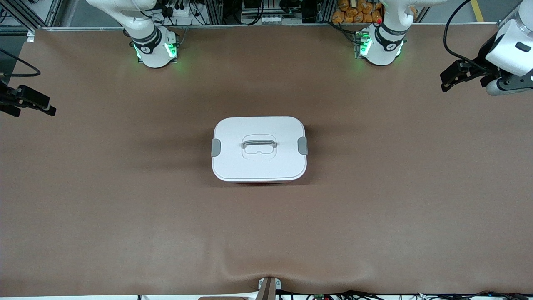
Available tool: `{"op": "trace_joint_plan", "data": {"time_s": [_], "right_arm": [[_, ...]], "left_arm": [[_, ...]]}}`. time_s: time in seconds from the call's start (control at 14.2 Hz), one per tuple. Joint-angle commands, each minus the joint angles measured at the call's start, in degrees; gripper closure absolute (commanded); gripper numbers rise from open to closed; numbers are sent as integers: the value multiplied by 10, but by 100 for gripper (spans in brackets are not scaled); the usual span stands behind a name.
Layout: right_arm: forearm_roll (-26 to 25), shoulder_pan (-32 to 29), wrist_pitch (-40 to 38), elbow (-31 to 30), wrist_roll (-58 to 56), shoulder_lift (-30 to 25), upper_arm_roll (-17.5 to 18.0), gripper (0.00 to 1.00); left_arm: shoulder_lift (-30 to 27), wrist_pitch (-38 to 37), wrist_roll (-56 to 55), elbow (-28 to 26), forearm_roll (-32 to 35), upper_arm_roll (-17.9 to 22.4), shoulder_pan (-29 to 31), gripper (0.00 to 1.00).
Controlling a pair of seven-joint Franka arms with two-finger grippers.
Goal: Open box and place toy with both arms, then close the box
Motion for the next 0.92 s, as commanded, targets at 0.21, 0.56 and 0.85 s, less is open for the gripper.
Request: {"op": "trace_joint_plan", "data": {"time_s": [0.21,0.56,0.85], "right_arm": [[-2,-11,-9,13,4,6,9,0],[-2,-10,-8,13,4,6,9,0],[-2,-9,-9,13,3,6,9,0]], "left_arm": [[-28,17,40,-26,-11,16,-9,0],[-23,17,40,-20,-20,16,-9,0],[5,15,41,11,-20,16,-5,0]]}}
